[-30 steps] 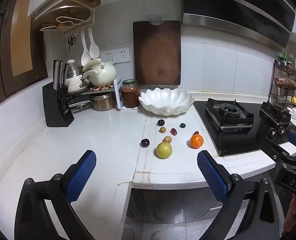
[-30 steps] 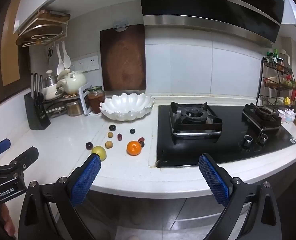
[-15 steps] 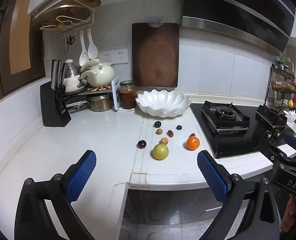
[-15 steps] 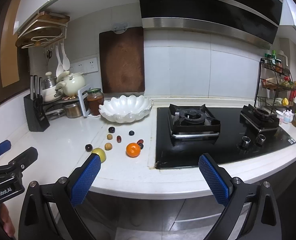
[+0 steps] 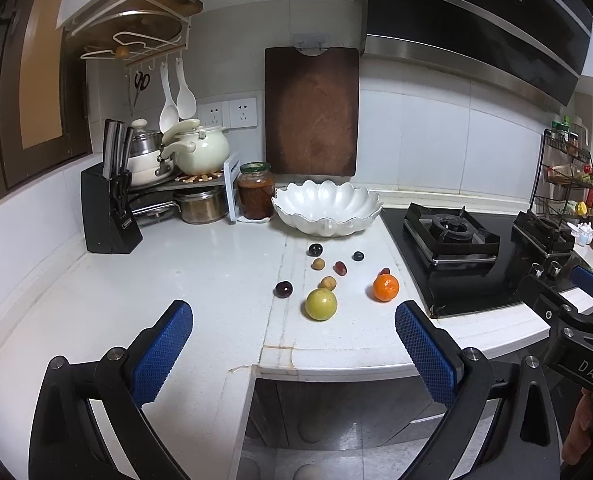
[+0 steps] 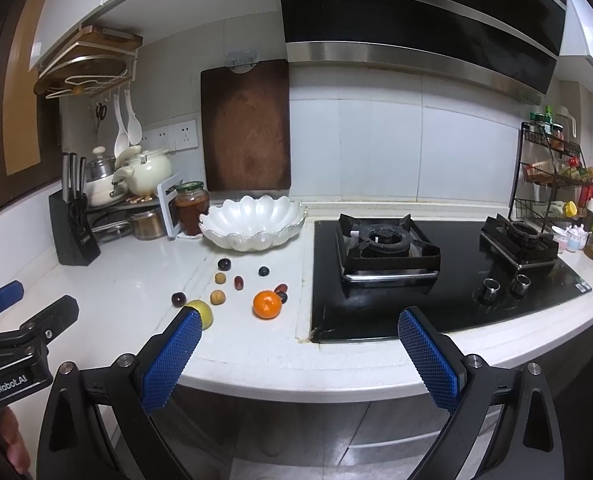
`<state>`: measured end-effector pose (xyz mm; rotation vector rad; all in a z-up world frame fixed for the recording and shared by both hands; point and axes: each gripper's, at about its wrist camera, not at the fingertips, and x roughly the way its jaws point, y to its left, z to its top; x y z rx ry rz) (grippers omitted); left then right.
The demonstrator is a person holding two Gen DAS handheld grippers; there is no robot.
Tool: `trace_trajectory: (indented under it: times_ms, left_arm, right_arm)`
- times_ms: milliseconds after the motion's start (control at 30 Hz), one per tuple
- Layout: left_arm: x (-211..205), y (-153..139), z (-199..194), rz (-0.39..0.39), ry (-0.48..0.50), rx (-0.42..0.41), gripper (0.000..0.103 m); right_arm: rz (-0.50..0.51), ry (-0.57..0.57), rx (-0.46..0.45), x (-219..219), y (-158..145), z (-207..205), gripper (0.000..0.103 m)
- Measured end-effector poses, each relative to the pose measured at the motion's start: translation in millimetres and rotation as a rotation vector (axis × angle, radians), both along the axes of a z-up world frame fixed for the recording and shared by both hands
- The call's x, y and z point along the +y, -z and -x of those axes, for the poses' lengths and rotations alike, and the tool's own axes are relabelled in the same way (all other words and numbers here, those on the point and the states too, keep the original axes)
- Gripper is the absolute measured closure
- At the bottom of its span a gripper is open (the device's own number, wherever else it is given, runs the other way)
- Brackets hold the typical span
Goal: Organize fruits
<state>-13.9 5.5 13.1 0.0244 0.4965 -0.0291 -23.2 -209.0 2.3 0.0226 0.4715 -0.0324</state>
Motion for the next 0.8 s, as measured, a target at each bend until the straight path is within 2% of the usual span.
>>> trace_trajectory:
  times_ms: [800]
  left_arm:
    - [-7.0, -4.4, 2.0, -0.007, 0.000, -0.008, 0.000]
  right_arm:
    - [0.000, 0.000, -0.009, -0.1, -3.4, 1.1, 0.003]
